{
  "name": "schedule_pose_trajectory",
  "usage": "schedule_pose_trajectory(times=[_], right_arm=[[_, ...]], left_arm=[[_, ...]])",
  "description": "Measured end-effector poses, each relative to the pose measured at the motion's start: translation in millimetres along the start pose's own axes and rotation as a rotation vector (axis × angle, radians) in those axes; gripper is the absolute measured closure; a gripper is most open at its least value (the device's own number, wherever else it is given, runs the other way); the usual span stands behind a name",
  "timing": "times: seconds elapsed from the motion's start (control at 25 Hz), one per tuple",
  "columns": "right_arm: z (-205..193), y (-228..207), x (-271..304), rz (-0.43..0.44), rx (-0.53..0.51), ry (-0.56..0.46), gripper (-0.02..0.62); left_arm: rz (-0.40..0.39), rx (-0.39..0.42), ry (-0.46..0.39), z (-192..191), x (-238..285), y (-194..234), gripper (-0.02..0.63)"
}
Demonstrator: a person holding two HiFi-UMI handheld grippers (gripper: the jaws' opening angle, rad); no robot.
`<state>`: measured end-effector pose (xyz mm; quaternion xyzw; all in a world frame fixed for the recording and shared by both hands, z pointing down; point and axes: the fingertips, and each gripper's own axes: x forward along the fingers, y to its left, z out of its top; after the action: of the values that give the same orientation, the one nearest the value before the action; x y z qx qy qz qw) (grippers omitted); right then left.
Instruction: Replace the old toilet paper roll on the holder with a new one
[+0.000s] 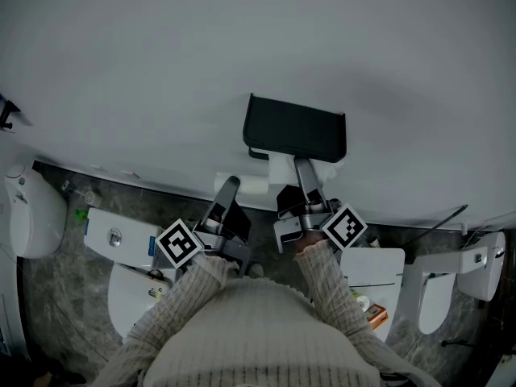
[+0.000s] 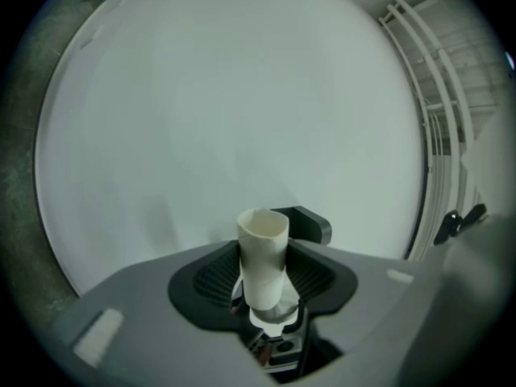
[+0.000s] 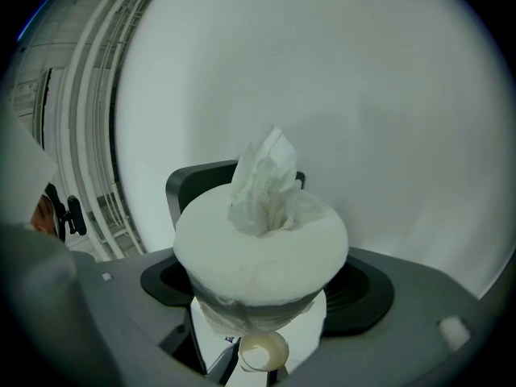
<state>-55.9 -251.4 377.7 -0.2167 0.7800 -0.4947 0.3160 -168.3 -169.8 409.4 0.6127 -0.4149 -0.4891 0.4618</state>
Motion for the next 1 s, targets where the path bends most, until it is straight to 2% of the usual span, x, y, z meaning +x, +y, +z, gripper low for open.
schedule_pose_trajectory(times=[0.44,1.0], right_arm=[[-4.9,0.1,2.6,0.005,0.018,0.034,0.166],[-11.7,-2.3,-4.1,0.002,0.073,0.042,0.152]], left_arm=[[0.007,0.005,-0.035,1.5,-5.9,-2.4,0.44],[-0.006,0.006,-0.021,-2.7,-12.3,-6.3,0.439]])
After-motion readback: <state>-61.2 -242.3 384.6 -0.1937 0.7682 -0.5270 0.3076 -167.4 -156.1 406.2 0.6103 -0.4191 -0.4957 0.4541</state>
